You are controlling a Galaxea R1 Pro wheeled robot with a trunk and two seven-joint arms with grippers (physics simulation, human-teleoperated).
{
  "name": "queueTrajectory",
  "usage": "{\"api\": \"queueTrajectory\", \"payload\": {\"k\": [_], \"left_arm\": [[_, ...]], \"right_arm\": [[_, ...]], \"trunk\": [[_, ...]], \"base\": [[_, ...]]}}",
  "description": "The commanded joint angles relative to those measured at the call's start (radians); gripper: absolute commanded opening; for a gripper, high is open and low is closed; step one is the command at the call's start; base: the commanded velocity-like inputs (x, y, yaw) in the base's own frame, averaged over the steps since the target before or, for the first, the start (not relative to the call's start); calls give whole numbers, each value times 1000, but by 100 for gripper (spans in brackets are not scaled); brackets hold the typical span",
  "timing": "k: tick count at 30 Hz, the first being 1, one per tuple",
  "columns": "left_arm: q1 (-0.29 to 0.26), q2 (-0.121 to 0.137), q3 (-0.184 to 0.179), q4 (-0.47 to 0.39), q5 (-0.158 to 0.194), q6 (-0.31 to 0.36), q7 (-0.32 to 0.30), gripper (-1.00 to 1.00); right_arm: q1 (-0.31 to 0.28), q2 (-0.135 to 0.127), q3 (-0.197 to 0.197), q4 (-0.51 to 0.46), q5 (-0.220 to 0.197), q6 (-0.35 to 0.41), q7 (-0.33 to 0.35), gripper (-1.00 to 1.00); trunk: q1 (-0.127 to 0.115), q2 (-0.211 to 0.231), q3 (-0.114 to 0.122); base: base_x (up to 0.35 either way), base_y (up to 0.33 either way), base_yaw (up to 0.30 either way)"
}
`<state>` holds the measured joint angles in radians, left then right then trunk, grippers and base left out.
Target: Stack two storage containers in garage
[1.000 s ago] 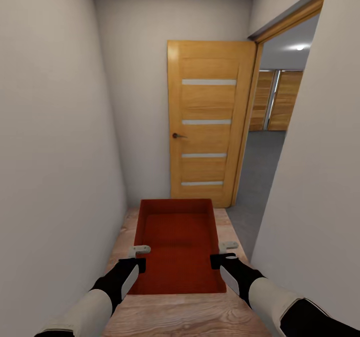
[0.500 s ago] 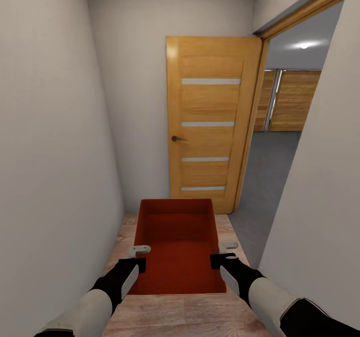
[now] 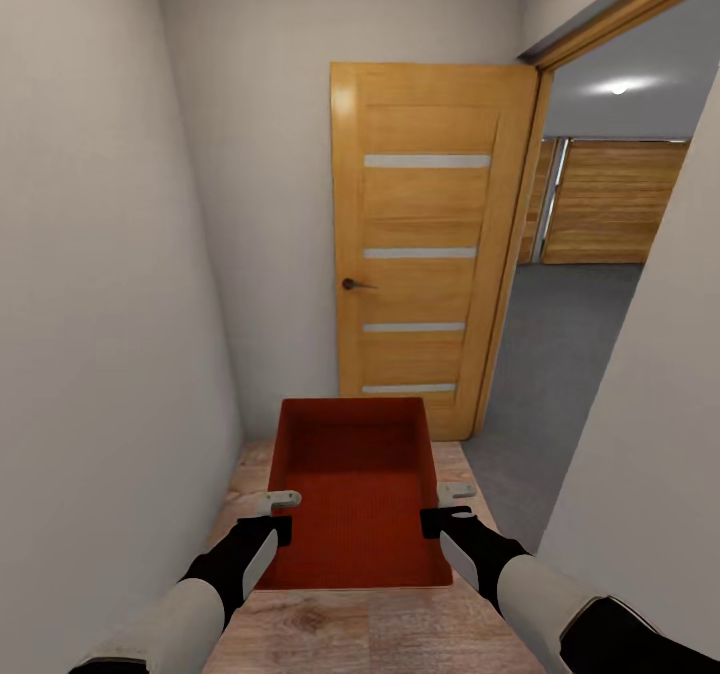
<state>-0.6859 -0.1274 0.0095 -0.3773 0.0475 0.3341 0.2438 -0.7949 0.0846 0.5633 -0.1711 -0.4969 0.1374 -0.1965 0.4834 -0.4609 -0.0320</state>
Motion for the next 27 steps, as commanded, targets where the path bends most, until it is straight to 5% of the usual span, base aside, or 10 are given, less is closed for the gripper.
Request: {"api": "queueTrajectory", "payload": {"k": [1,16,27], "left_arm": [[0,29,-5,1,18,5,7,-100],[0,29,-5,0,17,5,8,-100],[0,29,-5,0,17,5,6,-100]], "right_arm": [[-1,-8,3,-6,6,-26,-6,-100],[-1,-9,3,-5,6,-26,-6,-100],[-1,-10,3,-5,6,-27,-6,-100]], "trunk": [[1,-2,-2],[1,-2,-2],[1,-2,-2]], "base": [[321,0,0],[311,0,0],[32,0,0]]}}
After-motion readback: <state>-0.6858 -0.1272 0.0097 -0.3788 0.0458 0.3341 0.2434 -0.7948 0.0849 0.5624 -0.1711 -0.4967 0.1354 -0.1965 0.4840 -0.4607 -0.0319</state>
